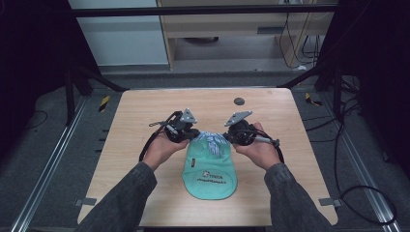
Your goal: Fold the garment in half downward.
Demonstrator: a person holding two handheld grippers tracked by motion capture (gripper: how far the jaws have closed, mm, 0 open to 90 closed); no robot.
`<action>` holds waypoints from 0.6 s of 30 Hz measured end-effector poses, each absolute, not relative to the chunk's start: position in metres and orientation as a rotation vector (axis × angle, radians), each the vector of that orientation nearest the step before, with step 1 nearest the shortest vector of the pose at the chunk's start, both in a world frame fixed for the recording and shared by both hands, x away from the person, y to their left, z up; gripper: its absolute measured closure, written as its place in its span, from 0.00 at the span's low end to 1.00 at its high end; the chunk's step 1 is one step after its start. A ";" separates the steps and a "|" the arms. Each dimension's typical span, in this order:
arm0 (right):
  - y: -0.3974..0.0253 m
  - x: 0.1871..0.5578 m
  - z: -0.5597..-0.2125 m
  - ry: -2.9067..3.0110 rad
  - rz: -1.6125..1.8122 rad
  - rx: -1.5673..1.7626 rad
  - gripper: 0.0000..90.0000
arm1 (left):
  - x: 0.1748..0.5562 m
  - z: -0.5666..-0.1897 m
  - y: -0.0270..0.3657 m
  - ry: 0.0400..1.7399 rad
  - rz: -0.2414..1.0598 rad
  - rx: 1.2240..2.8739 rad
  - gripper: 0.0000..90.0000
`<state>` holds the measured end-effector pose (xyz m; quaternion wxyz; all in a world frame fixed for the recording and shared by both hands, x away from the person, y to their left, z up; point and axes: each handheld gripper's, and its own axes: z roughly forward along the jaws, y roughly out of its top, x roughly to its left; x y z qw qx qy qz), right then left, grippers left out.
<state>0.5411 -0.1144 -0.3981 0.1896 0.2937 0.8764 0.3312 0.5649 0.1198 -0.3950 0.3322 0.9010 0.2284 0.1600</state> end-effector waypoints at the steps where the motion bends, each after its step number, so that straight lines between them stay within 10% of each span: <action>1: -0.114 0.541 -0.398 2.464 0.931 0.826 1.00 | 0.565 -0.395 0.120 0.597 0.418 2.354 0.95; 18: -0.118 0.548 -0.382 2.401 0.928 0.812 1.00 | 0.570 -0.378 0.117 0.586 0.460 2.327 0.95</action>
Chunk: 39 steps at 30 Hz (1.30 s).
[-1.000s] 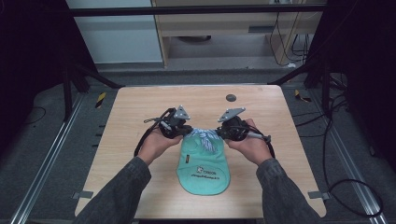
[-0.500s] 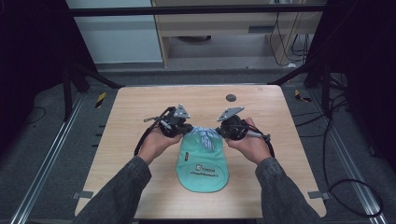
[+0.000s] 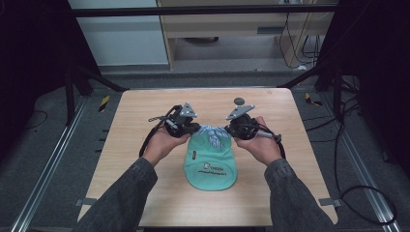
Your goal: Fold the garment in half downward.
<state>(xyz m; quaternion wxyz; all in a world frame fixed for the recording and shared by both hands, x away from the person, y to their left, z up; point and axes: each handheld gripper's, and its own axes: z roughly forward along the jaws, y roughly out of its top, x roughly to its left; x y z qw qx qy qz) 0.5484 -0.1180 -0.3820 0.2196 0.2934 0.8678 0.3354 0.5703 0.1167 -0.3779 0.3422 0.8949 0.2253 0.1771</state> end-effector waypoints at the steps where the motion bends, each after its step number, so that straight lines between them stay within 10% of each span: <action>1: -0.118 0.548 -0.382 2.398 0.927 0.809 1.00 | 0.570 -0.378 0.116 0.585 0.461 2.329 0.95; 39: -0.129 0.541 -0.387 2.349 0.946 0.834 1.00 | 0.567 -0.376 0.099 0.539 0.526 2.335 0.95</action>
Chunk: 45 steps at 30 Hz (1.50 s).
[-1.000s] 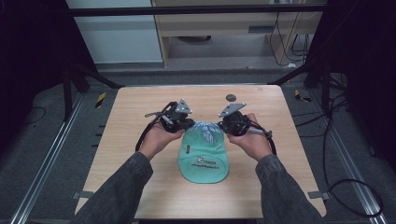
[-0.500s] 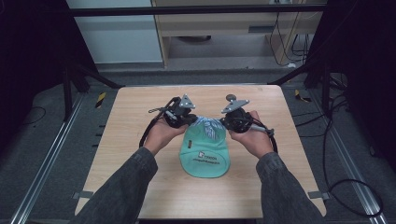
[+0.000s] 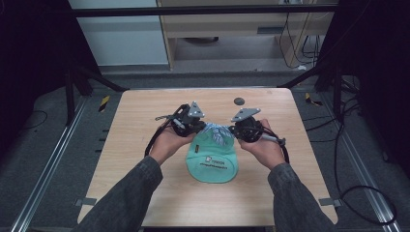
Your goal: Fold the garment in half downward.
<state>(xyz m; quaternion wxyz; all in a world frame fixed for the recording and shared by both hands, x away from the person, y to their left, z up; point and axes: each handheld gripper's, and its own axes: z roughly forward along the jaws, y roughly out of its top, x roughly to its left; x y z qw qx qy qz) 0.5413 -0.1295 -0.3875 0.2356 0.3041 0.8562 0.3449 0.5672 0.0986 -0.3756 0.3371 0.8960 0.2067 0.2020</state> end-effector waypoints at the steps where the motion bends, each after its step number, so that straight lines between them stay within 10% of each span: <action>1: -0.129 0.541 -0.387 2.349 0.946 0.834 1.00 | 0.567 -0.376 0.099 0.539 0.526 2.335 0.95; 45: -0.126 0.495 -0.411 2.401 0.961 0.739 1.00 | 0.525 -0.413 0.116 0.473 0.471 2.321 0.94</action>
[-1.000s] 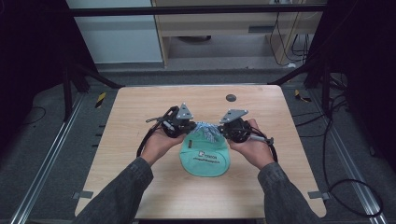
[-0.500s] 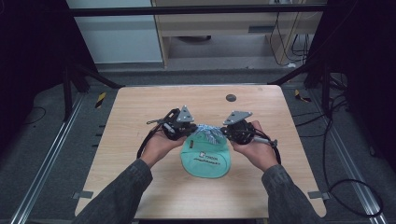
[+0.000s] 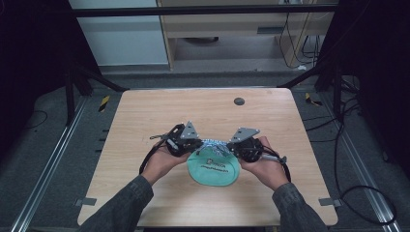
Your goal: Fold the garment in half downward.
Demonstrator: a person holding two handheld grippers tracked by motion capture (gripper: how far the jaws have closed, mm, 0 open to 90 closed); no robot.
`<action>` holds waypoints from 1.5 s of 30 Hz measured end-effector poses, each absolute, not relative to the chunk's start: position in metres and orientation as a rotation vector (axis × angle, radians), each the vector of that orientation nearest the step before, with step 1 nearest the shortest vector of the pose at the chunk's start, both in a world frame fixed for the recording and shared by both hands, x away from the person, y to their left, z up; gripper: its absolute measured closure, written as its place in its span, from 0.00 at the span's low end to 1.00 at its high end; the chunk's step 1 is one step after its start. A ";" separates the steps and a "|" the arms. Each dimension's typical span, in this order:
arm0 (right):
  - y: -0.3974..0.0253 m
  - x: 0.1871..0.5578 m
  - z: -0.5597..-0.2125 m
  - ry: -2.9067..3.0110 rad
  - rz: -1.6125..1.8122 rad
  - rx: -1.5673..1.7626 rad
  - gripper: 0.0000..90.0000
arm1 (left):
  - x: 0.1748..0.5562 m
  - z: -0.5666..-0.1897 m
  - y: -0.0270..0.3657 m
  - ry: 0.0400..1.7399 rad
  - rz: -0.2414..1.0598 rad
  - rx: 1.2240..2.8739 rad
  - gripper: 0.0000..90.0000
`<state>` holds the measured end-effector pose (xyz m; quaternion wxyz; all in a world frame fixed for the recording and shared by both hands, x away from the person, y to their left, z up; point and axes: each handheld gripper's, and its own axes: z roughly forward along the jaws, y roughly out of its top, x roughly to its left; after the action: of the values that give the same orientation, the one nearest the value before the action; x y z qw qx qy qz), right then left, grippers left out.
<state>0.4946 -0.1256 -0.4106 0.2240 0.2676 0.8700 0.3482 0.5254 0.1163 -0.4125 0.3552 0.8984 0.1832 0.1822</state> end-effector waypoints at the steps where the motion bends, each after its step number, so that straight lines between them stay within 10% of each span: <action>1: -0.124 0.492 -0.411 2.403 0.963 0.732 1.00 | 0.522 -0.414 0.117 0.466 0.471 2.325 0.94; 45: -0.120 0.443 -0.462 2.519 0.958 0.700 1.00 | 0.464 -0.470 0.136 0.436 0.398 2.311 0.91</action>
<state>0.4427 -0.1201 -0.4616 0.1778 0.2475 0.8902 0.3386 0.4639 0.1359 -0.4696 0.3691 0.9005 0.1699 0.1549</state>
